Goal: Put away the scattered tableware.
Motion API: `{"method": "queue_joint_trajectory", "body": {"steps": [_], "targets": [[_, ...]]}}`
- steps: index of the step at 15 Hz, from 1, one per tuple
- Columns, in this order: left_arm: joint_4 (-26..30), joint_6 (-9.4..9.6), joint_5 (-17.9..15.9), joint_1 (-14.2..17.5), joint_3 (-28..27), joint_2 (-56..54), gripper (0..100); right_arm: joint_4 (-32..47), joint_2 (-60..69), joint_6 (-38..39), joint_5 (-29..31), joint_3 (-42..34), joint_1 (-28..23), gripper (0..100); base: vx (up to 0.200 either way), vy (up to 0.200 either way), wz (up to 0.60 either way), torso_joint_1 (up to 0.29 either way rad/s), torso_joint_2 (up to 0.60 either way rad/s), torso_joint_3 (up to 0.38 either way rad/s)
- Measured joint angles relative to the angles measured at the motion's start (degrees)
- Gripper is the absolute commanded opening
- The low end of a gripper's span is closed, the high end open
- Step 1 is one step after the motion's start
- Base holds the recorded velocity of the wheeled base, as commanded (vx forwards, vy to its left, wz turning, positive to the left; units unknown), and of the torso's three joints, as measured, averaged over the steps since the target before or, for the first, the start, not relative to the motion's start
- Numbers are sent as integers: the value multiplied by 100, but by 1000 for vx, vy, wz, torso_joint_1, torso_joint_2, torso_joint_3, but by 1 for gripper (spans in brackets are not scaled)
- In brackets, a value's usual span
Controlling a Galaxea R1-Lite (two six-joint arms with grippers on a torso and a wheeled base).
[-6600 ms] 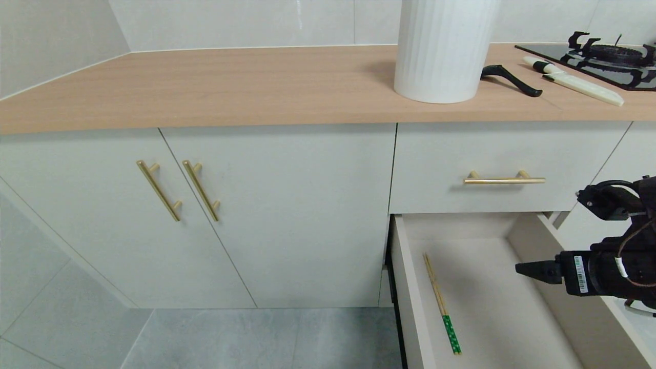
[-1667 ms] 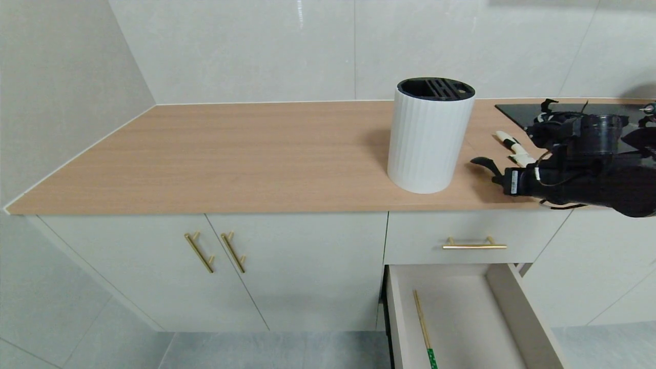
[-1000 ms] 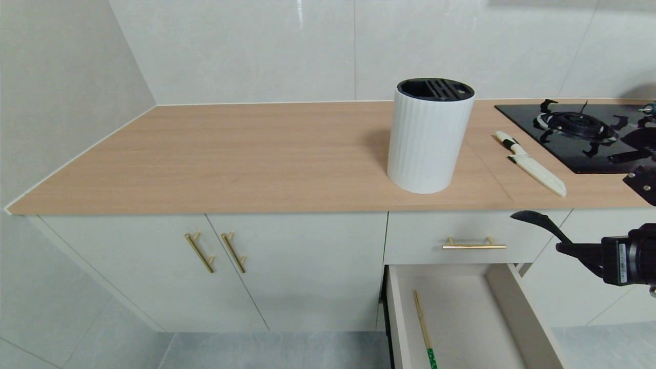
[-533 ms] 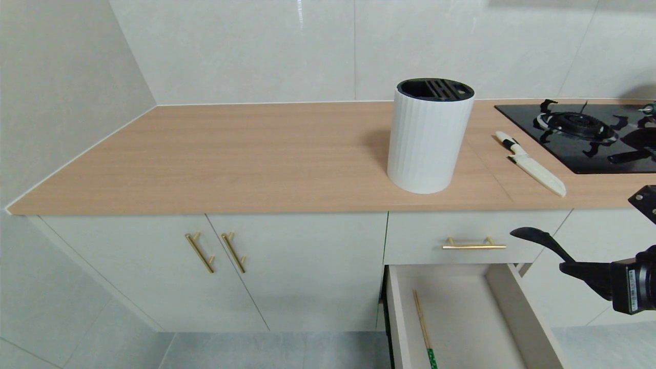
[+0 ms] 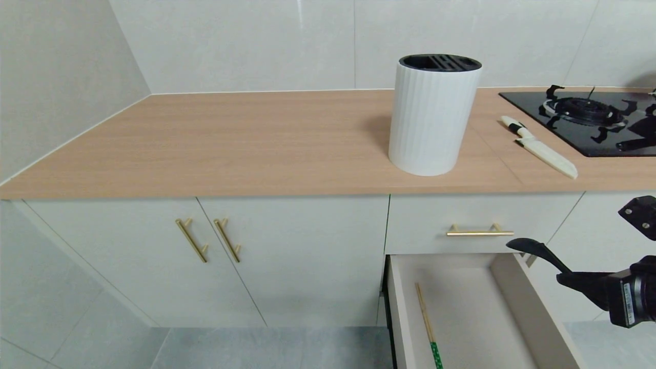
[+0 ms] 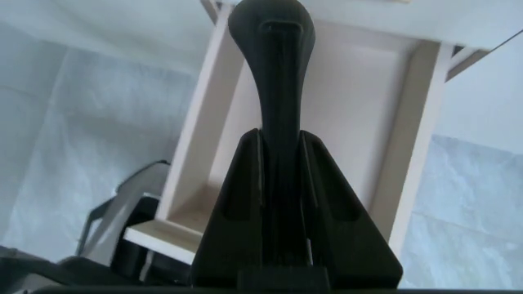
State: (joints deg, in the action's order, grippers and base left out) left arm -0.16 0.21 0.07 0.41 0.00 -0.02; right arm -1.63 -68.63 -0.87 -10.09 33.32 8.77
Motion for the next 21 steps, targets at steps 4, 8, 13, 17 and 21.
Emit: {"method": "queue_joint_trajectory", "body": {"steps": [4, 8, 13, 17, 21], "targets": [[0, -2, 0, 0, 0, 0, 100, 0, -39, -74, 0, -60, 41, 0, 0, 0, 0, -212, 470, 259], [2, -2, 0, 0, 0, 0, 100, 0, -112, -79, -2, -96, 83, 0, 0, 0, 0, -194, 458, 254], [2, -2, 0, 0, 0, 0, 100, -2, -212, -79, -2, -123, 94, 0, 0, 0, 0, -172, 433, 254], [2, -2, 0, 2, 0, 0, 100, -2, -256, -88, -5, -124, 99, 0, 0, 0, 0, -39, 104, 67], [2, 0, 0, 0, 0, 0, 100, -2, -355, -88, -2, -124, 96, 0, 0, 0, 0, 0, 0, 0]]}}
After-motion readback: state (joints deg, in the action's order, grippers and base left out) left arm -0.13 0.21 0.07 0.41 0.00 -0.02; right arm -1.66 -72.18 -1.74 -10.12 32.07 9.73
